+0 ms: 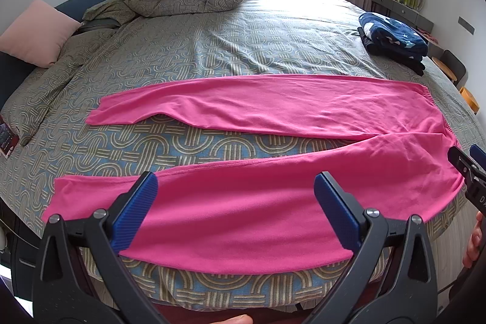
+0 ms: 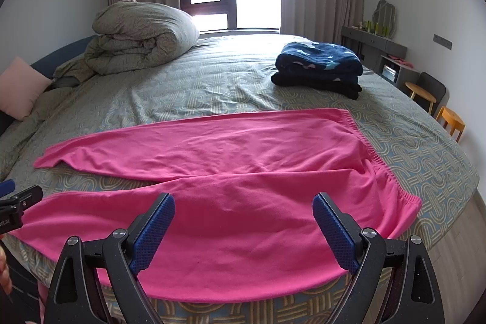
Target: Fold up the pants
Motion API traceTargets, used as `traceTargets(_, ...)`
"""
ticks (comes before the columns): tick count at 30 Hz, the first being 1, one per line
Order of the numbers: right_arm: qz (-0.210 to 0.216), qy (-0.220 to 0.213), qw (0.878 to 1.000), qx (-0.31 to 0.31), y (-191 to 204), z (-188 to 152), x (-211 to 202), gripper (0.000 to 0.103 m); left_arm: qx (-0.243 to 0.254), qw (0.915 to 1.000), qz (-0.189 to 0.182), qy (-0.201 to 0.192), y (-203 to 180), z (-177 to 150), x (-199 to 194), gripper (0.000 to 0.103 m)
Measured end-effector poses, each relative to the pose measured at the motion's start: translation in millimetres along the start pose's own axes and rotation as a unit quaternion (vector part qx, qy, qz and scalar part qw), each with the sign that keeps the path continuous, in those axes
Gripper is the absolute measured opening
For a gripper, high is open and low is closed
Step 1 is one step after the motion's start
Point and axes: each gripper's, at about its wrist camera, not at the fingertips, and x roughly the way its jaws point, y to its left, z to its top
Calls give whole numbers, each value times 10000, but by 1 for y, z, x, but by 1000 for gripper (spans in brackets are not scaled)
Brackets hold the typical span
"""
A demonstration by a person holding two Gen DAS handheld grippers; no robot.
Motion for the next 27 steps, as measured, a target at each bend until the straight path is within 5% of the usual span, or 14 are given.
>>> traceTargets(27, -14, 88, 10000, 29, -2, 0, 5, 94, 16, 10000, -5, 12, 2, 0, 2, 102)
